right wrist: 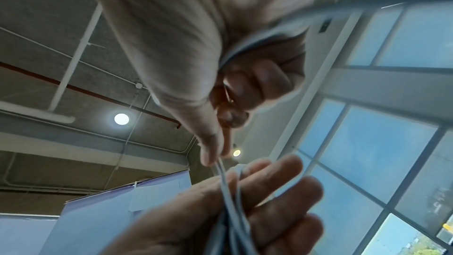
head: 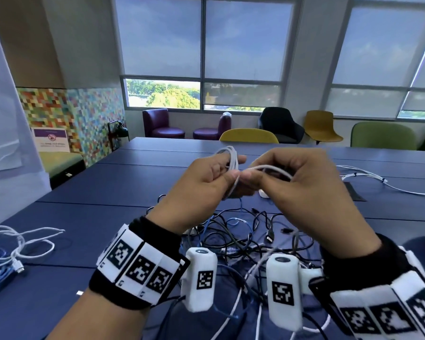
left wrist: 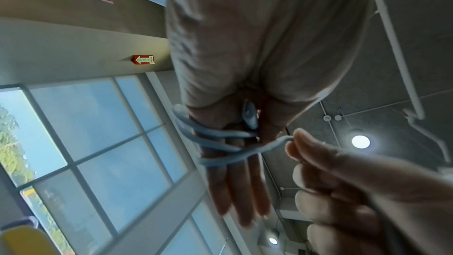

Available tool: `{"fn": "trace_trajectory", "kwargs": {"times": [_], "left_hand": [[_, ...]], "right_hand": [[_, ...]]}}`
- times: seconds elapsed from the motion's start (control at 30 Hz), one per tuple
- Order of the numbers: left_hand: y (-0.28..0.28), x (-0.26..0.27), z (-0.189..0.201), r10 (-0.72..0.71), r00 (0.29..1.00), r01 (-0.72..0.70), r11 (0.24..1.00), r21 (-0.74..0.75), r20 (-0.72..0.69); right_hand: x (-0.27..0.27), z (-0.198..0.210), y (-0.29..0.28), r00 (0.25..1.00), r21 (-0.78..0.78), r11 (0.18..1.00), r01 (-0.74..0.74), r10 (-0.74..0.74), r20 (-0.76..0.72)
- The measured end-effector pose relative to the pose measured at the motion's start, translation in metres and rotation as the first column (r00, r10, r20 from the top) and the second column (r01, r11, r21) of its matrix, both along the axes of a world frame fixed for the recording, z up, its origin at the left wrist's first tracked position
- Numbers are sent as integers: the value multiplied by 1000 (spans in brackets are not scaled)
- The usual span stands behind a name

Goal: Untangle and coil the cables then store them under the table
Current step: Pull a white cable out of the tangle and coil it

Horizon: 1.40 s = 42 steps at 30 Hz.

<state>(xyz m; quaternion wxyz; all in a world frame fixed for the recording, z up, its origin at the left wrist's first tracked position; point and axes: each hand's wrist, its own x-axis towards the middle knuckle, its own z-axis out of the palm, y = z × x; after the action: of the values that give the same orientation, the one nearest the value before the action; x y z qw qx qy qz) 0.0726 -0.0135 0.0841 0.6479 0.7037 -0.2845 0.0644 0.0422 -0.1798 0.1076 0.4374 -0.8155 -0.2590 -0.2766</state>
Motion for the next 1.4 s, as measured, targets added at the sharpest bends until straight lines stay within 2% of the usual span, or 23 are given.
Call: {"fn": "trace_trajectory", "kwargs": {"times": [0.1, 0.23, 0.43, 0.57, 0.67, 0.83, 1.03, 1.13, 1.27, 1.4], "left_hand": [[1, -6, 3, -128, 990, 124, 990, -66, -59], [5, -9, 5, -220, 972, 207, 970, -130, -89], [5, -11, 9, -246, 954, 212, 958, -193, -174], [6, -13, 11, -276, 944, 219, 933, -284, -179], [6, -13, 12, -326, 927, 236, 891, -387, -187], [3, -14, 15, -377, 898, 218, 827, -518, -225], [-1, -13, 16, -384, 889, 146, 753, -642, -249], [-3, -12, 15, -383, 885, 111, 726, -678, -266], [-7, -12, 12, -286, 914, 42, 772, -634, -289], [-10, -13, 13, -88, 968, -55, 842, -536, -237]], "right_hand": [[6, -1, -4, 998, 164, 986, -33, 25, 55], [12, -3, -9, 997, 241, 968, -65, 56, 44], [17, -5, -11, 982, 364, 923, -121, 165, -92], [21, -6, -13, 967, 480, 870, -116, 209, -144], [23, -7, -11, 979, 448, 887, -117, 179, -100], [26, -11, -8, 997, 286, 955, -75, 81, -10], [28, -13, -10, 985, 202, 975, -91, 118, -129], [29, -15, -11, 986, 116, 993, 8, 11, -165], [29, -18, -10, 978, 139, 985, 106, -79, -191], [26, -18, -3, 962, 265, 959, 103, -28, -273]]}}
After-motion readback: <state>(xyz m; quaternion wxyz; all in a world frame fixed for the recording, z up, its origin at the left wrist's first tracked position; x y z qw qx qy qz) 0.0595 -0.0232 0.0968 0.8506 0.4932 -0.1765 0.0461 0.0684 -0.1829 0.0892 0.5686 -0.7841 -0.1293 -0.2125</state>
